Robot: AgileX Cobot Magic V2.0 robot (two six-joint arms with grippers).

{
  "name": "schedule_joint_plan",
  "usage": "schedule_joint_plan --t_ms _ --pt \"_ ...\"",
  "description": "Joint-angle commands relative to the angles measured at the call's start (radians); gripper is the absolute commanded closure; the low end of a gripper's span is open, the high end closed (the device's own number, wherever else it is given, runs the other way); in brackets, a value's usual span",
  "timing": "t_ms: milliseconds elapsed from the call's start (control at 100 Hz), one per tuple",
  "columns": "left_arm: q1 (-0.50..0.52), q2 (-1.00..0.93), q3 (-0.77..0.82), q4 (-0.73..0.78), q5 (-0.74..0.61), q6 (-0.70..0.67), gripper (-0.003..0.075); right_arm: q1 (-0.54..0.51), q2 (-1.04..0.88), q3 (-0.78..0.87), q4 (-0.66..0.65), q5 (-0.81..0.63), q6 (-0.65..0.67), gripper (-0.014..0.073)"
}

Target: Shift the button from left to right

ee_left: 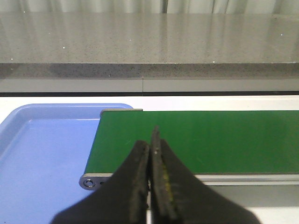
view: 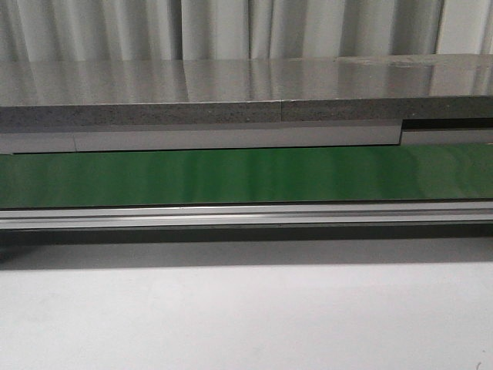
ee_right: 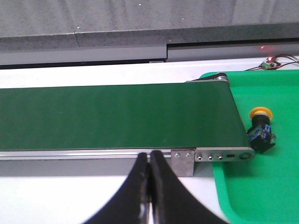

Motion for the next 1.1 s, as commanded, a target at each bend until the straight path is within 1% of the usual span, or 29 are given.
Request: schedule_joint_plan --t_ms 0,280,450,560,720,1090 --pt "-0.008 0.008 -0.029 -0.012 -0.078 -0.001 0.0741 0.002 0.005 -0.027 0.007 -0.072 0.0 0.0661" --pt "-0.008 0.008 -0.029 -0.012 -0.078 -0.001 0.0741 0.002 0.005 -0.024 0.007 -0.076 0.0 0.0661" --pt "-0.008 0.008 -0.029 -0.012 -0.078 -0.001 0.0741 0.004 0.002 0.012 0.003 -0.15 0.0 0.0661" --pt "-0.008 0.008 -0.029 -0.012 -0.078 -0.001 0.0741 0.034 -0.025 0.065 -0.007 -0.218 0.0 0.0661" --pt "-0.008 0.008 -0.029 -0.012 -0.078 -0.001 0.0741 0.077 -0.105 0.156 -0.025 -0.276 0.0 0.0661" --pt "-0.008 0.008 -0.029 -0.012 -0.078 -0.001 0.0741 0.077 -0.36 0.347 -0.028 -0.286 0.0 0.0661"
